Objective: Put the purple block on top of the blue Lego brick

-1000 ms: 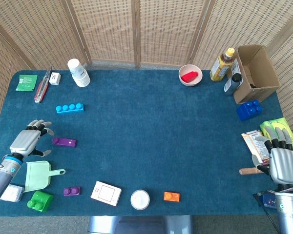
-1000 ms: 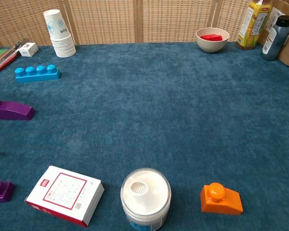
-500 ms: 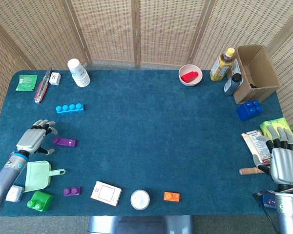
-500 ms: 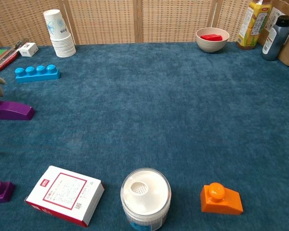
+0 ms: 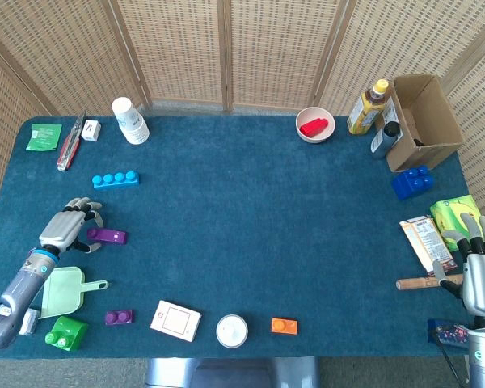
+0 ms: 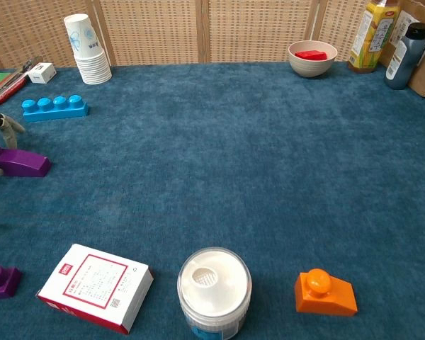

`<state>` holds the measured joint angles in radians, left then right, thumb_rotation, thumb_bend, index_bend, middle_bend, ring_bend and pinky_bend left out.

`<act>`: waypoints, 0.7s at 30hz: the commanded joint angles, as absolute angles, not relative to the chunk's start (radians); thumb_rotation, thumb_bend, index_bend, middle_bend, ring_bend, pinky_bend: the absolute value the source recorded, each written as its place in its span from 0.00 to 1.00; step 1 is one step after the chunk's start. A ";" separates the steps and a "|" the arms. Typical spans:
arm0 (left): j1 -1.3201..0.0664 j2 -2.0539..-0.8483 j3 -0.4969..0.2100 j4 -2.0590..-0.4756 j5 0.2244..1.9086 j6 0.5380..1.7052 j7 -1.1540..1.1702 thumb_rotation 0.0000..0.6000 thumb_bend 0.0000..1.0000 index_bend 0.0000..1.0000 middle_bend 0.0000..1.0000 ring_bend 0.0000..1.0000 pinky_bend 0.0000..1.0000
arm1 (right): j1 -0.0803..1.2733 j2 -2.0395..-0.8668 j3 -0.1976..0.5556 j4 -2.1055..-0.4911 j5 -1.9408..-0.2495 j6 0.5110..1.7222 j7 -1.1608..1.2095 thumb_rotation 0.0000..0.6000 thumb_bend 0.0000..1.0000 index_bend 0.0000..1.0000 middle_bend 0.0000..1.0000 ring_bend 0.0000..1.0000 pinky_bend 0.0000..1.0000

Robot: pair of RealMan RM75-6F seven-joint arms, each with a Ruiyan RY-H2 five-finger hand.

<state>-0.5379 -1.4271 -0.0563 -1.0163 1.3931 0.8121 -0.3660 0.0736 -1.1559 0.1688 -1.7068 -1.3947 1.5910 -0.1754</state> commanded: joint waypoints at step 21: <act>-0.573 -1.306 -0.131 -1.102 1.332 0.817 -0.408 1.00 0.38 0.63 0.28 0.09 0.00 | 0.080 -1.175 0.175 -1.677 -1.402 1.580 -0.141 1.00 0.29 0.33 0.14 0.00 0.00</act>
<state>-0.5639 -1.3247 -0.1178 -1.0908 1.3428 0.8232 -0.4091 0.0793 -1.1742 0.1748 -1.6777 -1.4021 1.5809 -0.1424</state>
